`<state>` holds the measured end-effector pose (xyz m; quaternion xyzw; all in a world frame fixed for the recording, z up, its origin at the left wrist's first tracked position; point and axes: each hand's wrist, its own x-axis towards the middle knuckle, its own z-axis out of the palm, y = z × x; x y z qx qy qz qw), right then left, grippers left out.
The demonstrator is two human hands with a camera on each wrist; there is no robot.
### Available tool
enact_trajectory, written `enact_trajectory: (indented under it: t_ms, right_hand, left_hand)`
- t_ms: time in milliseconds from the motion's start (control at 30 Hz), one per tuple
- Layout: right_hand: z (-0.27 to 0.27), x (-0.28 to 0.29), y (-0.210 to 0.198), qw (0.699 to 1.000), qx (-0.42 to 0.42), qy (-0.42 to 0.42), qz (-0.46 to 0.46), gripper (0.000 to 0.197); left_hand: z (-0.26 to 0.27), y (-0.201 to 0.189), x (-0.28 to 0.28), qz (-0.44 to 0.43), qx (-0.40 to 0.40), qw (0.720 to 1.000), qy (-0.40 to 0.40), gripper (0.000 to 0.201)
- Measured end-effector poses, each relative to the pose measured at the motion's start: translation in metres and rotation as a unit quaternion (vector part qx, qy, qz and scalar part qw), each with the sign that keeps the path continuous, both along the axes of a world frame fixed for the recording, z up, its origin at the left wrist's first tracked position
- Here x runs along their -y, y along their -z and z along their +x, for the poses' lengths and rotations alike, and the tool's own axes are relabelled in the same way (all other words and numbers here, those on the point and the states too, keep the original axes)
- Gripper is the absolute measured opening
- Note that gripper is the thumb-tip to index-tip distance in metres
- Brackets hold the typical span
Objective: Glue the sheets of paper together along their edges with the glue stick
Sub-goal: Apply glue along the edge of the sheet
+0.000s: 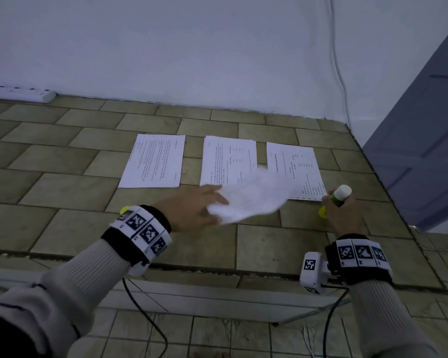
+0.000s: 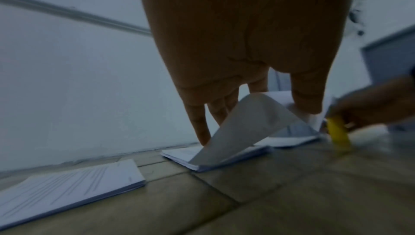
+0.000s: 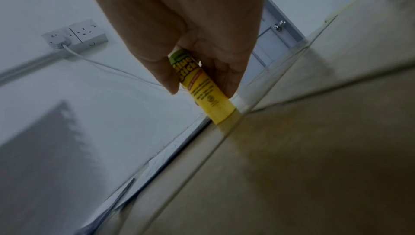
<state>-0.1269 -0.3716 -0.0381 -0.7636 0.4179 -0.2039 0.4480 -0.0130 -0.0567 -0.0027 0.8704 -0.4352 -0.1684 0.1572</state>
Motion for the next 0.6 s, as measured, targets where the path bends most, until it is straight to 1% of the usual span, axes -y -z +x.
enact_trajectory:
  t_ms: [67,233,333,433,500,533,600]
  right_hand:
    - [-0.001,-0.001,-0.001,1.000,-0.004,-0.002,0.003,0.035]
    - [-0.002,0.000,-0.001,1.000,-0.022,-0.017,-0.002,0.033]
    - [-0.003,0.002,0.000,0.997,-0.057,-0.031,-0.030,0.031]
    - [-0.004,0.001,-0.003,0.994,-0.082,-0.056,-0.036,0.034]
    - [-0.006,-0.001,-0.006,0.992,-0.079,-0.086,-0.046,0.040]
    - [-0.007,-0.004,-0.009,0.989,-0.081,-0.106,-0.058,0.042]
    - [-0.008,-0.012,-0.017,0.981,-0.083,-0.160,-0.074,0.039]
  left_hand:
    - [-0.008,0.006,0.001,0.034,0.013,0.999,0.037,0.049]
    - [-0.017,0.024,-0.006,0.115,0.025,0.991,0.061,0.061]
    - [-0.022,0.033,-0.012,0.124,0.023,0.990,0.066,0.069]
    - [-0.023,0.037,-0.017,0.132,0.009,0.989,0.065,0.070]
    - [-0.025,0.035,-0.018,0.120,-0.013,0.991,0.055,0.071]
    - [-0.026,0.035,-0.019,0.106,-0.025,0.993,0.037,0.071]
    - [-0.028,0.034,-0.019,0.085,-0.041,0.995,-0.026,0.073]
